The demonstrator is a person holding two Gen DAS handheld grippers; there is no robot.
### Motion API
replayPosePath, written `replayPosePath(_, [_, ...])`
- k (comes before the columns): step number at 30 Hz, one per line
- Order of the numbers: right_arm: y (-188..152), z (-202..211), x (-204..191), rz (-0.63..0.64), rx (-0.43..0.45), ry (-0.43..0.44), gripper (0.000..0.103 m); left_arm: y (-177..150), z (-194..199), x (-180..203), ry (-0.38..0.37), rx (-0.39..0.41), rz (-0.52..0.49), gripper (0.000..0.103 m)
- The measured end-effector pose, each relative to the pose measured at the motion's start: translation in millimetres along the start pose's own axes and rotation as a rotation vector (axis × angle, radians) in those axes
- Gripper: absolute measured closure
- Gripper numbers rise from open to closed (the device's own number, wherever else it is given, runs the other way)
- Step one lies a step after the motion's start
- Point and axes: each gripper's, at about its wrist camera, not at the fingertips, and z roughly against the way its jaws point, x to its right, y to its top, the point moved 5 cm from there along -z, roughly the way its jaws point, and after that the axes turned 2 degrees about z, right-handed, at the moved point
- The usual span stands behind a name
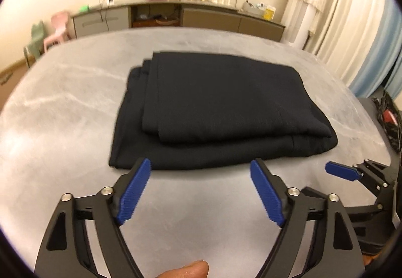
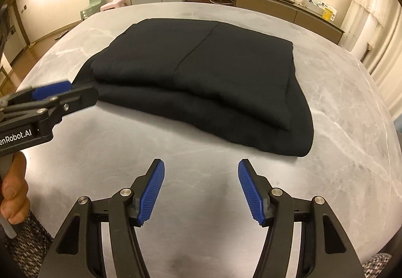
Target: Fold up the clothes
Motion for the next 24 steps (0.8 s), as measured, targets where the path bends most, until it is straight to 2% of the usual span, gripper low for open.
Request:
replayPosePath(7, [5.1, -21.6, 13.4, -0.055, -0.023, -0.020, 0.039, 1.2, 0.4, -1.6, -0.026, -0.004, 0.035, 0.014])
replayPosePath(15, [27.0, -53.9, 7.1, -0.077, -0.037, -0.027, 0.039, 1.0, 3.4, 1.8, -0.030, -0.001, 0.038, 0.014])
replayPosePath(24, [39.9, -64.9, 0.4, -0.074, -0.043, -0.032, 0.039, -3.0, -0.8, 6.1, -0.037, -0.028, 0.027, 0.014])
